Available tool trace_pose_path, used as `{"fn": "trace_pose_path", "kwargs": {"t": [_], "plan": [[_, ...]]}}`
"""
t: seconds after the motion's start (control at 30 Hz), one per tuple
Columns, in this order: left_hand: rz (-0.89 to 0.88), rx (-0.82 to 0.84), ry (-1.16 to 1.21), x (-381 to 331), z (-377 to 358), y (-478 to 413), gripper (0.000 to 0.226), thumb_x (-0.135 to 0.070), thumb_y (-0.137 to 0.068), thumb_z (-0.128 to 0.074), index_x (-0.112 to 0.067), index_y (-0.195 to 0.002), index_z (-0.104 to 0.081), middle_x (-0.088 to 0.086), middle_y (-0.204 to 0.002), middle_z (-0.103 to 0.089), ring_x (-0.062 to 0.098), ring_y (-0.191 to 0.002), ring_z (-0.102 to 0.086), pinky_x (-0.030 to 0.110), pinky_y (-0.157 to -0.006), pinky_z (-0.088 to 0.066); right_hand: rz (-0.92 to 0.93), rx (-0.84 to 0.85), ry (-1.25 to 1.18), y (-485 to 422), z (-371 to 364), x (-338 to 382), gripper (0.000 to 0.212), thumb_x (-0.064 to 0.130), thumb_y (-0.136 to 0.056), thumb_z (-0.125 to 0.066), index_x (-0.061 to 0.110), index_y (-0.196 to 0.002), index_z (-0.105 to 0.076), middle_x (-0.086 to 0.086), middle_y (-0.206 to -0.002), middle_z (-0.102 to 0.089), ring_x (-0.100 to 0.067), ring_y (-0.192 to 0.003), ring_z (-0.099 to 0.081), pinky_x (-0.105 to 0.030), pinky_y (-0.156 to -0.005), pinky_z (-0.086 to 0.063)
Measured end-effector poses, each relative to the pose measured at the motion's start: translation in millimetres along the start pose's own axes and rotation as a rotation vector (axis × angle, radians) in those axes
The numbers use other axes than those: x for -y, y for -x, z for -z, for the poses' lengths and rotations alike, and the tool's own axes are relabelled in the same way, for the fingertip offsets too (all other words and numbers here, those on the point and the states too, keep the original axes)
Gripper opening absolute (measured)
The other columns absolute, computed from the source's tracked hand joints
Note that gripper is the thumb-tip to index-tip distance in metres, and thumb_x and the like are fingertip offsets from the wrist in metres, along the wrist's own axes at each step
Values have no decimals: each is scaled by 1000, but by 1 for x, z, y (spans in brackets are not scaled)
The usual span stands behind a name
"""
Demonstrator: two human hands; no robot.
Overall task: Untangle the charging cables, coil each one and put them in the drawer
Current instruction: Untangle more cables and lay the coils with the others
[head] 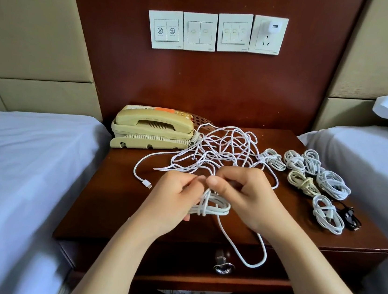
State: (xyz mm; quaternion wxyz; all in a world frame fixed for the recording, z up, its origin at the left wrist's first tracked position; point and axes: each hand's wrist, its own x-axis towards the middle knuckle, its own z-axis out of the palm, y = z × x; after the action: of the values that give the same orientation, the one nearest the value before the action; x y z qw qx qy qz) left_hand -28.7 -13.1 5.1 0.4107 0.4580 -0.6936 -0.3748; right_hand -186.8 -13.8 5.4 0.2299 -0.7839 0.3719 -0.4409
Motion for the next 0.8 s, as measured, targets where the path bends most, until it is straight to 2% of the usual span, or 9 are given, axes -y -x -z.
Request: {"fn": "trace_pose_path", "kwargs": {"t": [0.07, 0.13, 0.23, 0.3, 0.37, 0.43, 0.57, 0.7, 0.8], "plan": [[-4, 5, 98, -3, 0, 1, 42, -15, -97, -43, 1, -58, -47, -9, -38, -40, 3, -33, -36, 13, -36, -29, -28, 0, -126, -1, -1, 1, 42, 37, -90, -56, 10, -59, -51, 2, -54, -34, -6, -51, -28, -23, -47, -22], [-1, -5, 221, -5, -2, 3, 41, -14, -98, -41, 6, -62, -46, -2, -40, -36, 7, -32, -32, 12, -34, -25, -30, -27, -203, -2, -5, 1, 46, 38, -90, -53, 3, -59, -49, -4, -55, -35, -9, -52, -29, -24, -47, -23], [64, -72, 431, -5, -6, 4, 45, -17, -98, -39, -6, -55, -44, 0, -38, -30, 10, -34, -23, 14, -34, -18, -19, -82, -218, -3, -15, 2, 49, 33, -94, -47, -4, -61, -47, -8, -55, -34, -5, -54, -29, -20, -49, -24], [147, -175, 530, -3, -8, 3, 50, -21, -98, -41, -14, -49, -44, -1, -37, -27, 11, -33, -20, 18, -36, -14, -17, -112, -154, -1, -24, 1, 40, 24, -96, -45, -3, -67, -50, -3, -57, -37, -2, -56, -31, -19, -52, -28], [238, -308, 568, -1, -10, 0, 45, -21, -98, -43, -12, -54, -42, -4, -35, -27, 10, -31, -20, 17, -35, -14, -23, -116, -51, 1, -33, -1, 30, 20, -96, -45, 1, -75, -54, -4, -60, -46, -4, -58, -36, -24, -54, -32], [297, -431, 566, 3, -12, -3, 43, -18, -97, -44, -10, -56, -38, -7, -35, -26, 8, -31, -19, 15, -35, -13, -42, -88, 53, 3, -40, -1, 22, 15, -97, -47, 5, -80, -56, -1, -64, -52, -9, -57, -40, -27, -56, -35], [344, -647, 489, 15, -12, -6, 36, -12, -92, -45, -8, -57, -38, -4, -40, -28, 10, -38, -21, 19, -40, -19, -85, -48, 201, 6, -53, 5, 21, 17, -99, -44, 8, -87, -58, 6, -64, -54, -12, -54, -44, -22, -53, -33], [265, -773, 375, 24, -8, -8, 49, -9, -91, -42, -15, -43, -34, -2, -43, -31, 15, -47, -25, 26, -47, -24, -89, -4, 234, 9, -65, 13, 17, 19, -99, -43, 14, -90, -57, -4, -75, -64, -27, -67, -57, -38, -65, -44], [181, -845, 268, 27, -5, -10, 49, -12, -93, -43, -14, -46, -30, 2, -48, -30, 21, -55, -25, 35, -54, -25, -72, 5, 257, 11, -65, 20, 17, 20, -98, -43, 16, -82, -49, -8, -74, -62, -33, -67, -55, -41, -64, -43]]}}
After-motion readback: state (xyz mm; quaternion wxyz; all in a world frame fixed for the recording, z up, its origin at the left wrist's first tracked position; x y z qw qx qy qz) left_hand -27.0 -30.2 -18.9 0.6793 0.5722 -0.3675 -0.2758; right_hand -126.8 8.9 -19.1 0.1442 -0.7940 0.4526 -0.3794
